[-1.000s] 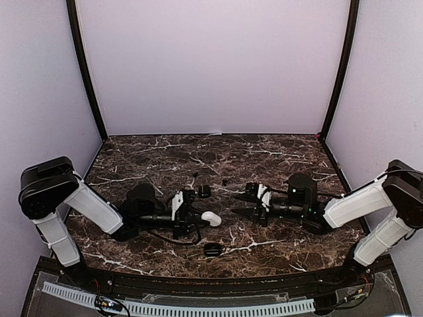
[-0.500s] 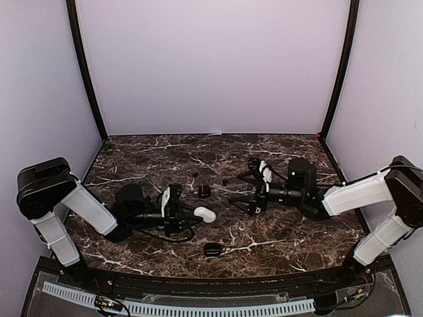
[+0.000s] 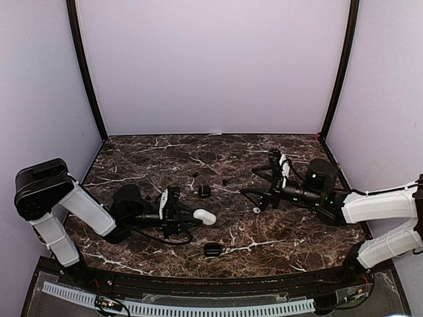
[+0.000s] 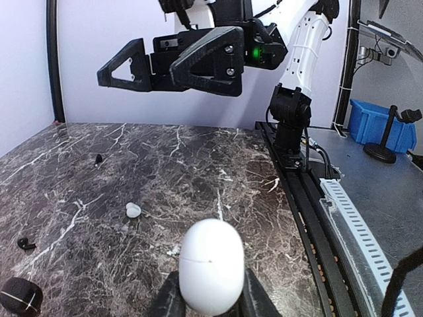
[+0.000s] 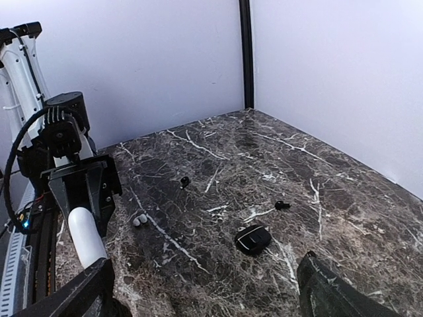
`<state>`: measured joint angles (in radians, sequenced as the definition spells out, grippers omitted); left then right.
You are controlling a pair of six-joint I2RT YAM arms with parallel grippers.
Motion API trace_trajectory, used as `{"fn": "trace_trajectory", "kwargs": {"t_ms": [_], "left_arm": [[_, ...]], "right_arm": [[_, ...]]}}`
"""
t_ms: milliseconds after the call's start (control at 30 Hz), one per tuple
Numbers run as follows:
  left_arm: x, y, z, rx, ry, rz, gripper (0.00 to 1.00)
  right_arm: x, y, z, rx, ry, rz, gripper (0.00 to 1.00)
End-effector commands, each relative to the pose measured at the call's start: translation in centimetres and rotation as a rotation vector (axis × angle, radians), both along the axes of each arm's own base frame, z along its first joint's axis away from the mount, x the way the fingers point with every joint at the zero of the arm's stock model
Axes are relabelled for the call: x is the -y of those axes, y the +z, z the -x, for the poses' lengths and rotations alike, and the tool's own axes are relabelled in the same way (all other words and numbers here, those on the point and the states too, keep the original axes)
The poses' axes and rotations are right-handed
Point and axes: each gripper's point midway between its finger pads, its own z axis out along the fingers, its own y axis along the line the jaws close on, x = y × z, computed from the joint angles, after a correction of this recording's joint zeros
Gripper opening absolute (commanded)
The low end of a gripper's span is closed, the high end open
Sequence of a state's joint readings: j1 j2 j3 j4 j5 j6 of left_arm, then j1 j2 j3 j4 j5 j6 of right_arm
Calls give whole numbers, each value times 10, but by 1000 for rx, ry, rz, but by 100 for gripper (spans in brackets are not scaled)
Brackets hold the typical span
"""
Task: Insert the wireless bluetooth earbuds into the charging case
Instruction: Open the charging case.
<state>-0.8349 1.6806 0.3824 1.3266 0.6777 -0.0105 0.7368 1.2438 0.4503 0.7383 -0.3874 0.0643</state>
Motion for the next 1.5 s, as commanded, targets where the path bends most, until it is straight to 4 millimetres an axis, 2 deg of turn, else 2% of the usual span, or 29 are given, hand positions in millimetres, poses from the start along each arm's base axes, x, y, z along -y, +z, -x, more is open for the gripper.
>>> {"fn": "trace_trajectory", "kwargs": {"t_ms": [0,100,233,400,633,1133,1367,1467], "left_arm": [[4,13,15,50,-63,47,25],[10,6,18,54,-77,15,25],[14,2,20,63,-83,-2,25],[22,-6,23,82,-98,-42,25],[26,-9,28,89,-117,-52,25],[29,-10,33,92,-136,-58,25],[30,-9,38,96,-163,-52,25],[31,-10,41,99,-176,-55,25]], "right_arm": [[-18,4,5,-36,88,42,95],[-29,-4,13,-3,108,41,99],[-29,-11,32,135,124,-25,99],[-46,-38,39,119,198,106,99],[-59,-55,60,207,231,171,99],[-80,-74,84,227,340,233,99],[-85,-80,82,211,339,257,99],[-83,-76,79,207,317,244,99]]}}
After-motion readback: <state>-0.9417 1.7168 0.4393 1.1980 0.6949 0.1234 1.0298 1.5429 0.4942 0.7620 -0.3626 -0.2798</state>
